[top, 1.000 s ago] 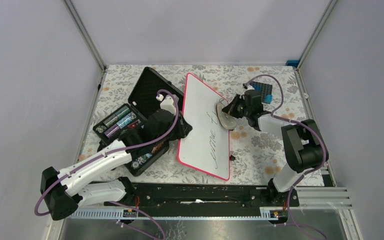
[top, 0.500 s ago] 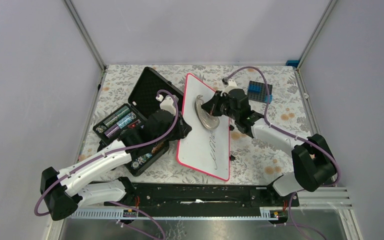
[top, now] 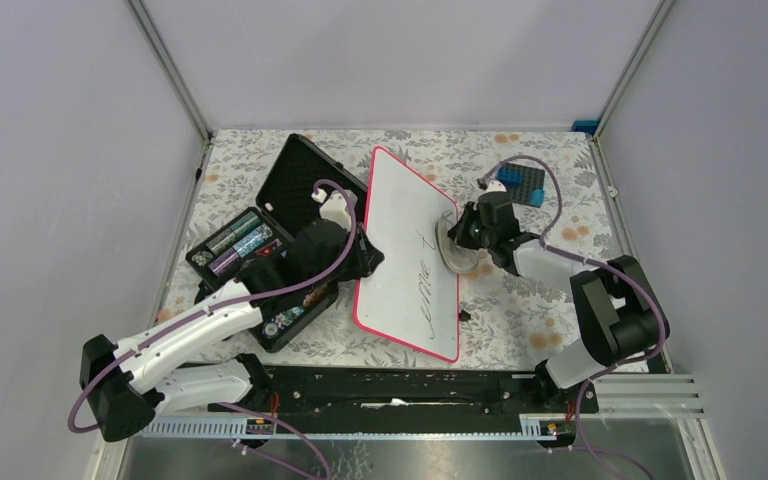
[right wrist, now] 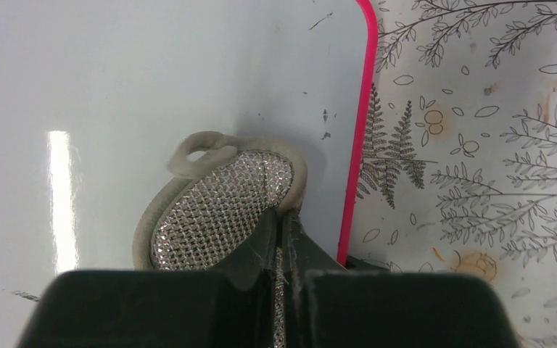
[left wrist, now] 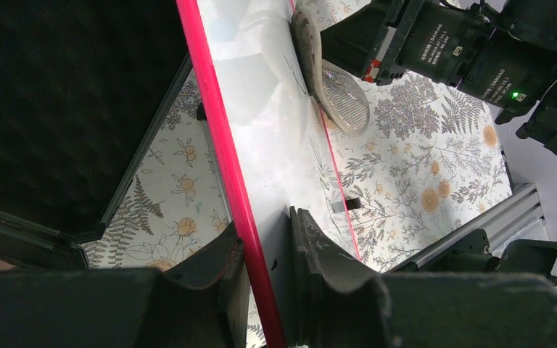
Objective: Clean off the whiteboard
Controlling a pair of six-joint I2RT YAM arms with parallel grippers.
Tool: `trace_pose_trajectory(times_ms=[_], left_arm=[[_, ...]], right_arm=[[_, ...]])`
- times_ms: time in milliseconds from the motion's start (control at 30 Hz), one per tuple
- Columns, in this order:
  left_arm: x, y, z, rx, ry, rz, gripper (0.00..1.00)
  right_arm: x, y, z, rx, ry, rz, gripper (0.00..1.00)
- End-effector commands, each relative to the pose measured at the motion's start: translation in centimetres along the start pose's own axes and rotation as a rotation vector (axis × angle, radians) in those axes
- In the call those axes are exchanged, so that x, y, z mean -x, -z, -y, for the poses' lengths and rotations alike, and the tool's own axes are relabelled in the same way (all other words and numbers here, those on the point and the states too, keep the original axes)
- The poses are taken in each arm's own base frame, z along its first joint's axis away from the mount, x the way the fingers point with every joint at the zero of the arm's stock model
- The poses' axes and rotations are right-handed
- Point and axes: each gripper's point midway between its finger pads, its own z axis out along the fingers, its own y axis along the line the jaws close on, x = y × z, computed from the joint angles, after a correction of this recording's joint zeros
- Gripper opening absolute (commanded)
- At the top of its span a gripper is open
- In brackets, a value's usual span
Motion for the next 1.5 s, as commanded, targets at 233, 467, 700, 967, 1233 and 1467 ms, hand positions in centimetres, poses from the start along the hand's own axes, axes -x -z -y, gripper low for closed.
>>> trace_pose_trajectory(times_ms=[233, 467, 700, 967, 1233, 1467], left_arm=[[-4.4, -0.2, -1.9, 0.025, -0.173, -0.162, 0.00], [-4.1, 0.0, -1.9, 0.024, -0.176, -0.148, 0.00], [-4.1, 0.3, -2.0, 0.021, -0.179, -0.144, 0.00], [-4.3, 0.1, -2.0, 0.020, -0.184, -0.155, 0.00], [-4.3, -0.3, -1.8, 0.025, -0.179, -0.164, 0.00], [-4.2, -0.3, -1.8, 0.026, -0.178, -0.160, 0.00]], right_arm=[[0.1, 6.1, -16.4, 0.320, 0.226, 0.042, 0.00], [-3.0, 3.3, -10.3, 0.178, 0.195, -0.041, 0.00], [-8.1, 2.4, 0.9, -0.046, 0.107, -0.163, 0.00], [-5.5, 3.0, -3.0, 0.034, 0.158, -0.123, 0.00], [-2.6, 8.6, -18.2, 0.415, 0.205, -0.028, 0.00], [-4.9, 7.0, -12.4, 0.268, 0.160, -0.037, 0.00]])
